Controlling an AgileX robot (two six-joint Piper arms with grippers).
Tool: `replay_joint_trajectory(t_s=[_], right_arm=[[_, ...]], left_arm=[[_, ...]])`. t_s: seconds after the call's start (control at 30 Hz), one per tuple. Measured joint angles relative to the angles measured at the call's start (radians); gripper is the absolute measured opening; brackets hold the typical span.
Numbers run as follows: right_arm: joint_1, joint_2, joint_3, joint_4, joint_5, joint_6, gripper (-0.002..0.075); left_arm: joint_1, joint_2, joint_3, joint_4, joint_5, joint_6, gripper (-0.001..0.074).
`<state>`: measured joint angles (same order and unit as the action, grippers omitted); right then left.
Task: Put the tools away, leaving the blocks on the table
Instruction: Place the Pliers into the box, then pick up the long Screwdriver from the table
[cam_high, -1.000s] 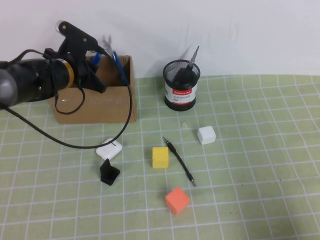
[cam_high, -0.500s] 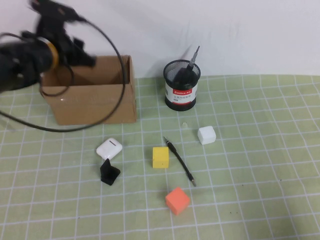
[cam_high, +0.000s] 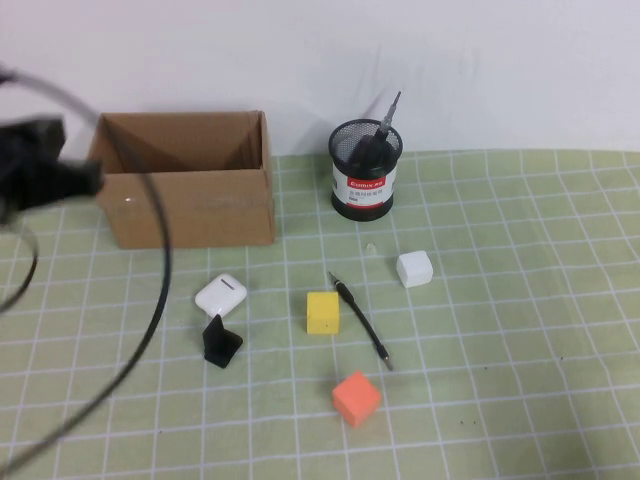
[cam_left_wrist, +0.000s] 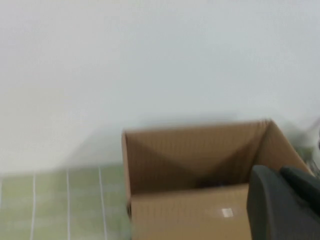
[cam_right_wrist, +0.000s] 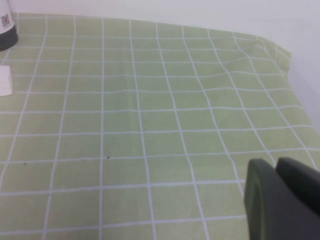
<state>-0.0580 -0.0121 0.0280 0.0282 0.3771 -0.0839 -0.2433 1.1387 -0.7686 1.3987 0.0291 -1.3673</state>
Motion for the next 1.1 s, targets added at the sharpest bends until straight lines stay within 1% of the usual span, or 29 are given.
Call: replay_joint_trajectory(t_s=[0.23,0.37,0.53,0.9,0.97,1.0,1.1], right_arm=[[0.000,0.000,0.000,0.000,0.000,0.000,-0.0009],[0.000,0.000,0.000,0.000,0.000,0.000,-0.0009],[0.000,0.000,0.000,0.000,0.000,0.000,-0.0009],[0.000,0.000,0.000,0.000,0.000,0.000,-0.0009],[0.000,0.000,0.000,0.000,0.000,0.000,-0.0009],[0.000,0.000,0.000,0.000,0.000,0.000,-0.0009],[0.000,0.000,0.000,0.000,0.000,0.000,-0.0009]], left_arm=[[0.000,-0.221,0.242,-0.014,-0.015,-0.109,-0.0001],[-0.002,-0.310,0.325,-0.019,-0.029,-0.171,-0.0001],[-0.002,-0.350,0.349,-0.028,0.007,-0.227,-0.0001],[-0.002,-0.357,0.348,-0.026,0.000,-0.232,-0.0001],[-0.002,-0.365,0.348,-0.041,-0.004,-0.210,-0.0001],[-0.002,-0.377,0.348,-0.068,-0.001,-0.165,-0.0001],[-0.002,-0.438,0.350,-0.294,0.037,0.114,-0.0001]])
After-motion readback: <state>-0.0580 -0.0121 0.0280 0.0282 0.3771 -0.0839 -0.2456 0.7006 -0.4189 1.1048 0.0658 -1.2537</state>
